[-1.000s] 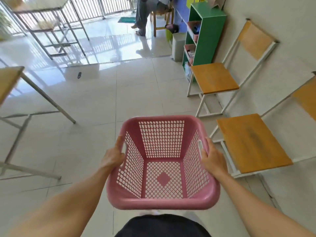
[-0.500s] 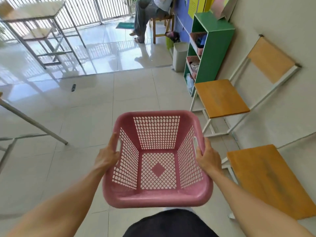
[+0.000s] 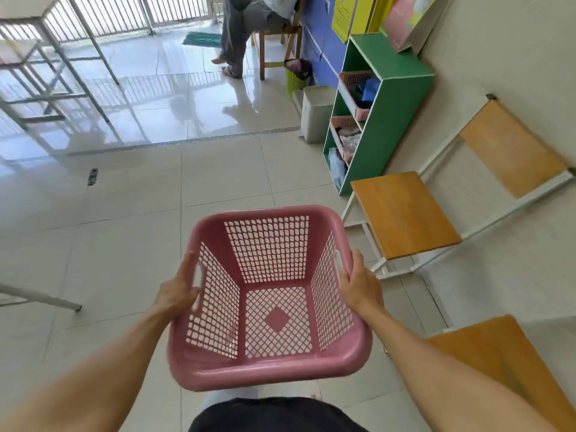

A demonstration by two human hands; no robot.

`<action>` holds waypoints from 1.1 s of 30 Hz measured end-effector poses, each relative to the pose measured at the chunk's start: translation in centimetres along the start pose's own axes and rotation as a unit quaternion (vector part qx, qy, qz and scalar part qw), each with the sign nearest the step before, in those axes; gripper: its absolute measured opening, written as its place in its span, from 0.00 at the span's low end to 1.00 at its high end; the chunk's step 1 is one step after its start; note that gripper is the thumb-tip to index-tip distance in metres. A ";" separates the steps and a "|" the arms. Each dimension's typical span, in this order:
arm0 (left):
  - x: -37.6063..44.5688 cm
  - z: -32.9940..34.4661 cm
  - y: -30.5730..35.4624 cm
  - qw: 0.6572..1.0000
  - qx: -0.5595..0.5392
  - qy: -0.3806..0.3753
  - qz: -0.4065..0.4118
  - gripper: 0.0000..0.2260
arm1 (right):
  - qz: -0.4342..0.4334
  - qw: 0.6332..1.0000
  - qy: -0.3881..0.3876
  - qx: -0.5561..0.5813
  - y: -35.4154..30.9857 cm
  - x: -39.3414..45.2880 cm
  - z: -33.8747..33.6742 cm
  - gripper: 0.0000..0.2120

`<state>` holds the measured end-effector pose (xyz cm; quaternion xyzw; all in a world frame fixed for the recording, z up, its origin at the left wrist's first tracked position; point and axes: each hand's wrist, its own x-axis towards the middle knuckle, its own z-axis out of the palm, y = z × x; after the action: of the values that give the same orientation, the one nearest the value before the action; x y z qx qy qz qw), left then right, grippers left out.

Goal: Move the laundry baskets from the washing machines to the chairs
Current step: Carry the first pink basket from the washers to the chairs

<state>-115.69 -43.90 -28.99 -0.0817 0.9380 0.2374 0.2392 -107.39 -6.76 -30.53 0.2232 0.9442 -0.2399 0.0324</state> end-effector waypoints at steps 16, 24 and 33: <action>25.3 -6.0 16.0 0.940 0.239 -0.134 0.206 0.43 | 0.280 0.949 0.101 0.103 -3.7 9.6 2.6 0.18; 32.2 -2.1 24.8 0.876 0.309 -0.217 0.301 0.48 | 0.435 0.887 0.075 0.138 0.3 12.5 5.1 0.14; 40.2 1.1 32.5 0.821 0.347 -0.278 0.358 0.47 | 0.550 0.816 0.053 0.169 -0.8 16.0 6.8 0.15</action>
<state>-158.98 -16.57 -36.27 0.4178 0.8152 -0.0218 0.4005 -122.44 -4.06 -38.90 0.7194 0.6095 -0.3256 0.0702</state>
